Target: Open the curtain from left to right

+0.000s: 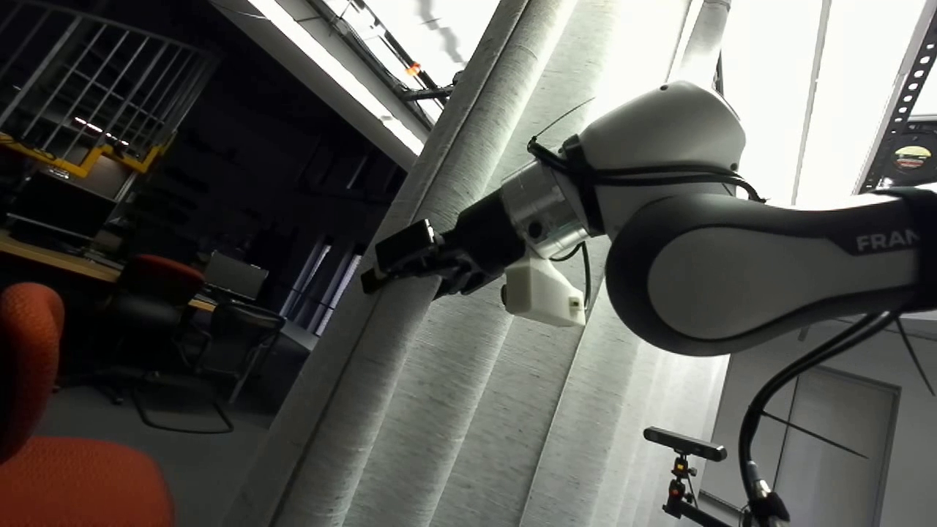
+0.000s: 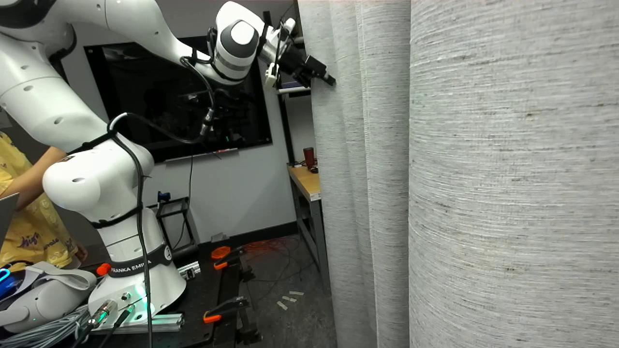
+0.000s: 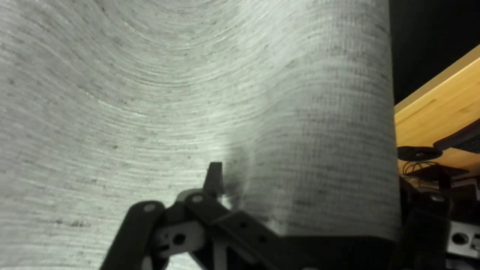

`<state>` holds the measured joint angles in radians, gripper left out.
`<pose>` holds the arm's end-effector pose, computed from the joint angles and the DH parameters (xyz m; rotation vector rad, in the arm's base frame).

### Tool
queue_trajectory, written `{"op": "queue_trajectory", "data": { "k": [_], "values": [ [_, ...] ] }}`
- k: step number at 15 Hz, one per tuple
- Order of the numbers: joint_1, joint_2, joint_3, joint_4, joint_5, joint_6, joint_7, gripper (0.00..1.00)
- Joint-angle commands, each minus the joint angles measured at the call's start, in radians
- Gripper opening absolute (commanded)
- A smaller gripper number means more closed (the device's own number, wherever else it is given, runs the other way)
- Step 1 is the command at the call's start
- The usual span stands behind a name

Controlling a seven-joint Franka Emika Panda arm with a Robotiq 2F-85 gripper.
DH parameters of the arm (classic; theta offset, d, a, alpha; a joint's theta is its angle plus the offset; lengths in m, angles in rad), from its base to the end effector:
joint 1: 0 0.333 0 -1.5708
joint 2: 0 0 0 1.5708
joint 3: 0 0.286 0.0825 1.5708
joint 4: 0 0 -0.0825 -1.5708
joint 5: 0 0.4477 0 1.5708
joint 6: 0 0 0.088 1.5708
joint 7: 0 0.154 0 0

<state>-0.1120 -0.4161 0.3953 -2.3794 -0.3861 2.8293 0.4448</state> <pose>0.5552 0.1811 0.4770 2.7242 0.2672 1.3090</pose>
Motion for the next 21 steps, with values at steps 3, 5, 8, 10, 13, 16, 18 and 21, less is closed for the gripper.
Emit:
{"op": "queue_trajectory", "data": {
  "k": [3, 5, 8, 10, 13, 16, 18, 21],
  "values": [
    [-0.162, 0.036, 0.126, 0.092, -0.149, 0.035, 0.141, 0.71],
    [-0.195, 0.044, 0.154, 0.104, -0.183, 0.032, 0.164, 0.54],
    [-0.187, 0.07, 0.149, 0.102, -0.164, 0.048, 0.141, 0.31],
    [-0.167, 0.087, 0.128, 0.094, -0.145, 0.06, 0.111, 0.16],
    [-0.124, 0.116, 0.073, 0.077, -0.111, 0.096, 0.036, 0.0],
    [-0.079, 0.129, 0.008, 0.053, -0.073, 0.133, -0.061, 0.01],
    [-0.064, 0.122, -0.024, 0.041, -0.061, 0.133, -0.102, 0.01],
    [-0.055, 0.095, -0.07, 0.01, -0.058, 0.152, -0.14, 0.01]
  ]
}}
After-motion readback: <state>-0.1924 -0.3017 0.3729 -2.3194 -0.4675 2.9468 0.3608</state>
